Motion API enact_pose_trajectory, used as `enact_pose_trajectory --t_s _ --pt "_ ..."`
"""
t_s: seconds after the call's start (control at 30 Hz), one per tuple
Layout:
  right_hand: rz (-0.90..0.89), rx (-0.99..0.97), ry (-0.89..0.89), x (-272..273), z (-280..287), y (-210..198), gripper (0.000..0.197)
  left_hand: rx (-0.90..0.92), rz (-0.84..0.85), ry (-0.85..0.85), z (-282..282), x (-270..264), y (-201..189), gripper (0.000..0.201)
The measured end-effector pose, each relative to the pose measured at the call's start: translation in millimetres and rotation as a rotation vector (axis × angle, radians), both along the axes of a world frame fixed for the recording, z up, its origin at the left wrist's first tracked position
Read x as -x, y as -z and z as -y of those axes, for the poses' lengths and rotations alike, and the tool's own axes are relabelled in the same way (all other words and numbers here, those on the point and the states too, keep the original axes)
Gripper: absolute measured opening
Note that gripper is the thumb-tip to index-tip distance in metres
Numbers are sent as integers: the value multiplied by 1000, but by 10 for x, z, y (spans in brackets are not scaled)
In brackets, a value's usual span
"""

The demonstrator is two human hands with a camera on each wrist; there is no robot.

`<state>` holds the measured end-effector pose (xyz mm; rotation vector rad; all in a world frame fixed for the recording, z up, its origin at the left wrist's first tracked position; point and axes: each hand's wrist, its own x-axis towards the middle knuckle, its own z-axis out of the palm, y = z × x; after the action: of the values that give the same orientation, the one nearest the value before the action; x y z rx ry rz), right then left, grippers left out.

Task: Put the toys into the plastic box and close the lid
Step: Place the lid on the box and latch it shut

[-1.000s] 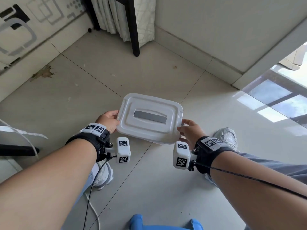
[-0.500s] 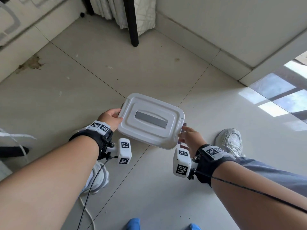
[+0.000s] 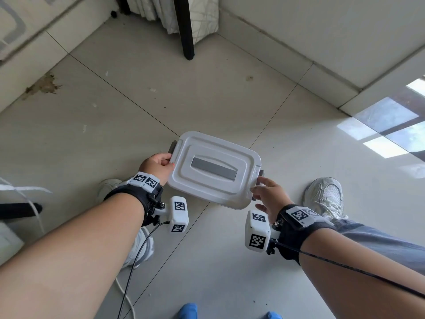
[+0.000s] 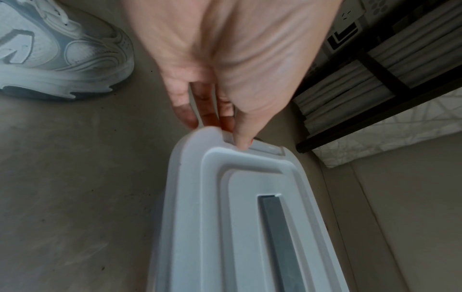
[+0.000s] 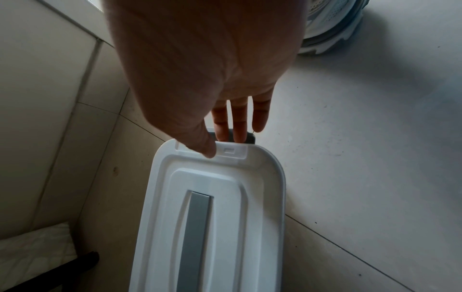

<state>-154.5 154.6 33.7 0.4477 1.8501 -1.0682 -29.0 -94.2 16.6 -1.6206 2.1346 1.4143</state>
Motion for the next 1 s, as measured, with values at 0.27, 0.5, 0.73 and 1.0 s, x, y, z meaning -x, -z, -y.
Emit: enact_pose_trajectory --t_s 0.27,0.5,0.73,1.0 --pt "5 6 -49 -8 -27 2 54 -12 24 -7 -6 -29 -21 39" --pt "-107 -51 -192 2 -17 -19 58 3 120 -9 -176 -268 -126 36" --pt "-110 -123 -75 16 13 58 55 49 156 -114 -203 -313 -77 39" --pt "-85 -174 -51 61 20 148 79 -101 198 -17 -162 -327 -8 82"
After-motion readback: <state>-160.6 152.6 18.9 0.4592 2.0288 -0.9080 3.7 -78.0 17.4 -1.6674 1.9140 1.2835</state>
